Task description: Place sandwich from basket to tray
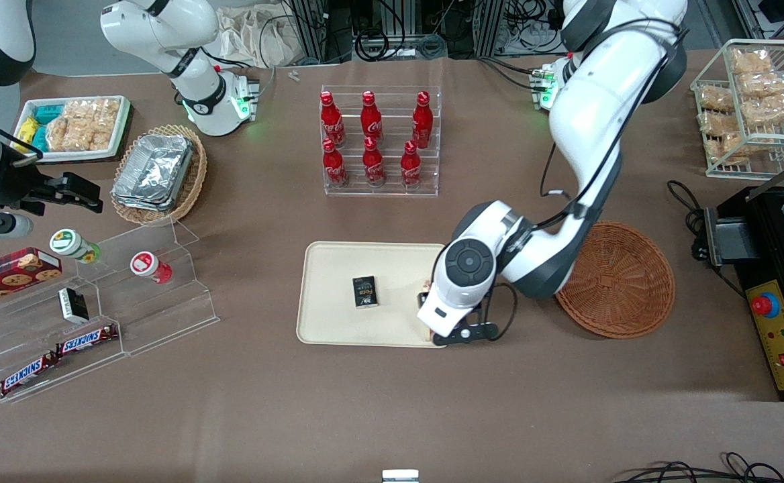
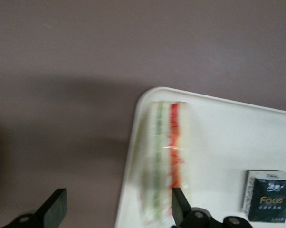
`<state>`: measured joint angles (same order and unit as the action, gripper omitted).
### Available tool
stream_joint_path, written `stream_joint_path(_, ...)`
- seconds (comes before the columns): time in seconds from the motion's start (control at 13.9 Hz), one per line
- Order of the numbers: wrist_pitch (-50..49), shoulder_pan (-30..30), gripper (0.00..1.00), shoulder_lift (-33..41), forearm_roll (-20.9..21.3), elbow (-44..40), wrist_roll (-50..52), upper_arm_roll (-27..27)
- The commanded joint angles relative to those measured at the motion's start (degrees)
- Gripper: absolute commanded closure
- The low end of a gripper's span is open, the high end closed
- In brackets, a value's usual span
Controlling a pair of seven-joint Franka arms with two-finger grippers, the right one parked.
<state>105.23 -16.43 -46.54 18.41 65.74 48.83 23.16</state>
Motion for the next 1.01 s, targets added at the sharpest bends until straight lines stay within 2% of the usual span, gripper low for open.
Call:
stream_joint_path(0.0,-3.9,5.9,0.01,9.5,-3.9,5.0,-0.1,0.3)
stream_joint_path(0.07,-3.1,8.0,0.01,13.5,-5.2,8.7,-0.6,0.3)
stream_joint_path(0.36,4.0,12.9,0.01,30.1,-5.4,29.0,-1.4,0.4)
stream_joint_path(0.43,4.0,13.1,0.01,32.9,-5.6,31.4,-3.5,0.3)
stream_joint_path(0.58,-0.3,16.5,0.01,35.8,-7.3,31.5,-12.4,0.2)
stream_joint_path(0.79,-9.8,25.1,0.01,41.0,-13.9,30.3,-29.6,0.0)
stream_joint_path(0.94,-15.9,30.1,0.01,41.4,-14.0,27.8,-41.0,0.0)
